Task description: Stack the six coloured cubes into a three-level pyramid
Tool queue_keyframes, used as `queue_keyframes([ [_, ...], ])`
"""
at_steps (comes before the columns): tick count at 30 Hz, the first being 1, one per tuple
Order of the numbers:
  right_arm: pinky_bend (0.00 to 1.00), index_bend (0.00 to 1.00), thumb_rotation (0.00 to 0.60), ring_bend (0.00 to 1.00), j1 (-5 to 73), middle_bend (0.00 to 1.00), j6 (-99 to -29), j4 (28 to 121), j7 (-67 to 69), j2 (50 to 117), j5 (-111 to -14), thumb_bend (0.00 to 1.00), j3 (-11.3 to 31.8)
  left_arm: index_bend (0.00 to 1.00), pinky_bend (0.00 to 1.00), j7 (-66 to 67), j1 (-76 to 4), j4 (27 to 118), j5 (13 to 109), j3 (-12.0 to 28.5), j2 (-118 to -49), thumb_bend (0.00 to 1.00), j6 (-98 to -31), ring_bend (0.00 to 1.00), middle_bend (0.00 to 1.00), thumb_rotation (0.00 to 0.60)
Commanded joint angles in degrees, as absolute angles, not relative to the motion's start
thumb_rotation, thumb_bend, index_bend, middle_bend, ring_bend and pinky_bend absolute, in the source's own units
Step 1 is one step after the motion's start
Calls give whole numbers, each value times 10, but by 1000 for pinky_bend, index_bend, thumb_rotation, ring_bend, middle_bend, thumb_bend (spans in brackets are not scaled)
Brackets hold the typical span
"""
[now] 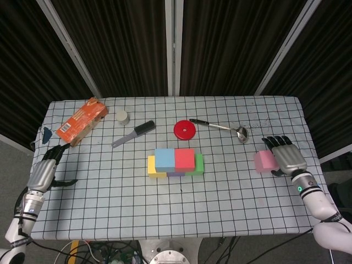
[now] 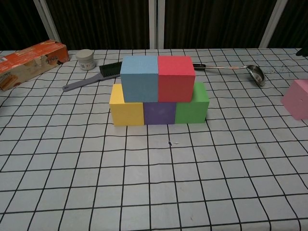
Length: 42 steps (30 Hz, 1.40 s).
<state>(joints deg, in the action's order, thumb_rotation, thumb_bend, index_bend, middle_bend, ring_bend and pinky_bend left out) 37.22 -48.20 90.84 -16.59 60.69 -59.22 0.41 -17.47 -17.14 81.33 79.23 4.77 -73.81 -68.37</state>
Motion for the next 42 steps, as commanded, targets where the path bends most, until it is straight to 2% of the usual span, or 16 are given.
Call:
queue_keyframes([
  [1, 0, 0, 600, 0, 366, 56, -483, 883, -187, 632, -592, 101, -6, 48, 66, -174, -172, 813, 792, 48, -740, 63, -684, 0, 88, 600],
  [9, 0, 0, 600, 0, 358, 104, -482, 828, -163, 680, -615, 103, 0, 48, 66, -168, -174, 809, 792, 48, -746, 63, -682, 0, 88, 600],
  [13, 0, 0, 600, 0, 353, 226, -492, 809, -153, 694, -631, 132, 5, 48, 66, -168, -174, 809, 791, 48, -747, 63, -682, 0, 88, 600],
  [17, 0, 0, 600, 0, 343, 394, -516, 799, -137, 705, -651, 169, 12, 48, 66, -169, -174, 807, 791, 47, -749, 63, -682, 0, 88, 600],
  [20, 0, 0, 600, 11, 337, 471, -526, 809, -112, 700, -664, 199, 20, 48, 66, -172, -172, 807, 792, 47, -748, 64, -684, 0, 88, 600],
  [23, 0, 0, 600, 16, 334, 485, -545, 850, -93, 668, -679, 209, 35, 48, 66, -179, -167, 809, 792, 48, -745, 63, -692, 0, 88, 600],
  [29, 0, 0, 600, 27, 348, 493, -563, 1032, -109, 532, -663, 206, 87, 48, 67, -203, -154, 807, 790, 52, -736, 63, -713, 0, 88, 600],
  [33, 0, 0, 600, 31, 387, 507, -540, 1160, -162, 431, -577, 197, 133, 48, 67, -213, -149, 804, 798, 52, -731, 63, -725, 0, 88, 600],
  [36, 0, 0, 600, 41, 433, 518, -510, 1216, -193, 389, -491, 174, 161, 48, 67, -213, -146, 805, 804, 53, -729, 63, -737, 0, 88, 600],
  [42, 0, 0, 600, 63, 543, 532, -486, 1261, -269, 386, -343, 145, 183, 48, 67, -223, -138, 809, 809, 55, -724, 60, -752, 0, 88, 600],
])
